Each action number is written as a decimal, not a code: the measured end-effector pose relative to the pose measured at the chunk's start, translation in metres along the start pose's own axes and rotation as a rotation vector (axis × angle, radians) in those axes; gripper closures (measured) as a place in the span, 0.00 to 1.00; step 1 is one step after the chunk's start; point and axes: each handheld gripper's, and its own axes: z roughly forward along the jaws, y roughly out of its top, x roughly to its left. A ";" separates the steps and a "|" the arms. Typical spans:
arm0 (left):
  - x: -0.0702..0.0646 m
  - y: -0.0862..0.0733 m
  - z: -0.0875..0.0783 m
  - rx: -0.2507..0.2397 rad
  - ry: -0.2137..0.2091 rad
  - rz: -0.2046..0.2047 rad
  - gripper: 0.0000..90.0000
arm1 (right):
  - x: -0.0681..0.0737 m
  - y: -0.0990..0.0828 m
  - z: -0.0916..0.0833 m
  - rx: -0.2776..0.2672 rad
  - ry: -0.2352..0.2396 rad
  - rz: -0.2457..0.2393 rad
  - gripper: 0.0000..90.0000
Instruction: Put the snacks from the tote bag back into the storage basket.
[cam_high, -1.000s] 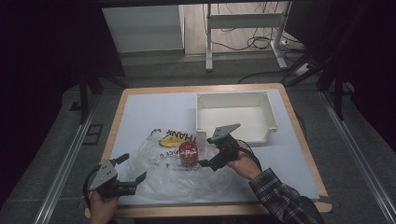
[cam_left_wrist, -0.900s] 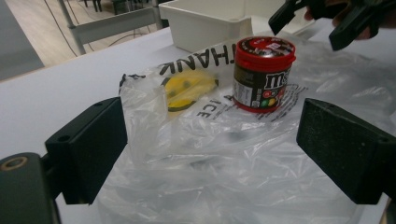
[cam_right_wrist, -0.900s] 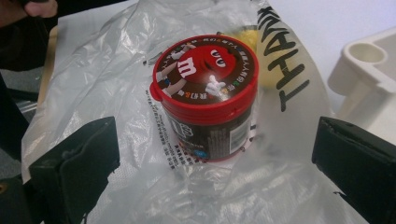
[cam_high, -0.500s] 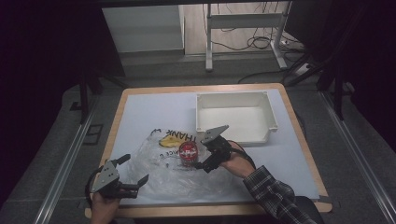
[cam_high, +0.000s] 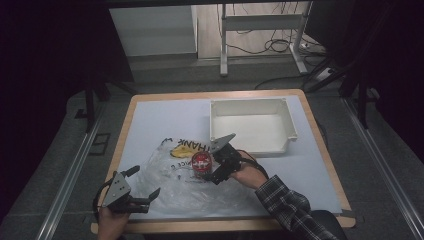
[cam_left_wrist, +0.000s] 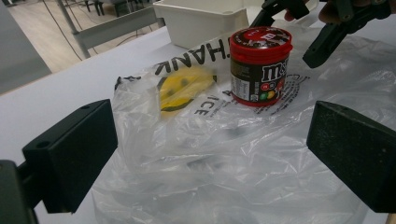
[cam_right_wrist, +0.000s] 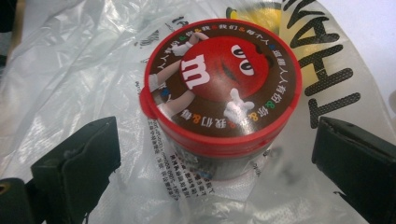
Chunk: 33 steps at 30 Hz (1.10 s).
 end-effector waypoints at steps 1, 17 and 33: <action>0.000 0.000 0.000 0.000 0.001 0.001 0.02 | 0.000 0.001 0.002 0.007 -0.004 -0.001 0.02; -0.001 0.000 0.001 0.016 0.013 0.013 0.02 | 0.006 0.012 0.021 0.122 -0.024 -0.011 0.02; -0.002 -0.001 0.002 0.026 0.024 0.022 0.02 | 0.006 0.026 0.037 0.213 -0.048 -0.031 0.14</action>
